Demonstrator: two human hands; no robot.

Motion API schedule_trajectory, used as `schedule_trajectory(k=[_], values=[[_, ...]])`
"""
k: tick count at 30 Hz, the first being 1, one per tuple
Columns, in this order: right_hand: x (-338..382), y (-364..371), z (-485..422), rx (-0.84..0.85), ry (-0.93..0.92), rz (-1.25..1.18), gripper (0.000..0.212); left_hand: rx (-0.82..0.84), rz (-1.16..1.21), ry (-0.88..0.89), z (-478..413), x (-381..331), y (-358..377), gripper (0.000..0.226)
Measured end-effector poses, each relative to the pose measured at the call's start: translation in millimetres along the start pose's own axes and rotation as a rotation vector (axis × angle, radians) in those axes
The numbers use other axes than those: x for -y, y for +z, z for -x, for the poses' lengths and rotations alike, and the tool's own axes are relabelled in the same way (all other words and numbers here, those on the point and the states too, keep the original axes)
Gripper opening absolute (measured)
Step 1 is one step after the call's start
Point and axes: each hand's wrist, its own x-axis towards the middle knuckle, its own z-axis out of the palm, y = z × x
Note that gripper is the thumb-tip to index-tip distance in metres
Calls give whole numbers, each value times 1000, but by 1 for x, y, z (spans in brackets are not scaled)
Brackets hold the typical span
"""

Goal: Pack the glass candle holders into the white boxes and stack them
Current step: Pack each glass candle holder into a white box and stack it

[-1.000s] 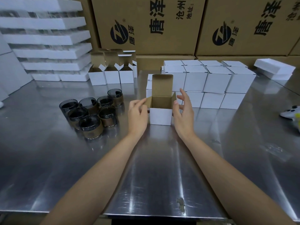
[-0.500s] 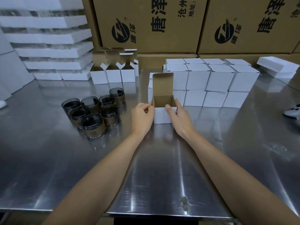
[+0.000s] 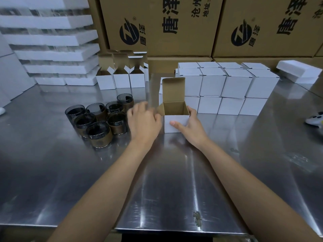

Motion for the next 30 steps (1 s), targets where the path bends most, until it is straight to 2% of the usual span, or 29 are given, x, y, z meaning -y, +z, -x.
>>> schedule_trajectory(k=[2,6,9,13,16,17,19,21,24,27,30], values=[[-1,1,0,6,-6,5,84,-9,-187,-66,-3,5,-5,42],[0,2,1,45,-21,11,87,220,-380,-231,-3,15,-5,56],[2,3,2,51,-26,30,83,321,-420,-196,2,11,2,51],[6,4,4,17,-19,15,76,269,-218,-58,5,3,5,54],[8,2,5,-50,-18,-4,77,209,-50,153,4,2,6,33],[9,1,6,-71,-22,-8,78,176,-29,184,3,4,6,37],[10,1,6,-107,-29,-11,79,135,-13,138,1,9,7,58],[10,1,6,-137,-32,4,81,179,71,-2,1,15,9,71],[11,0,6,-150,-29,22,82,295,204,-95,3,20,15,72],[11,0,6,-150,-21,42,83,237,214,-77,2,24,20,72],[12,1,7,-178,-18,70,83,230,213,-170,0,28,22,103]])
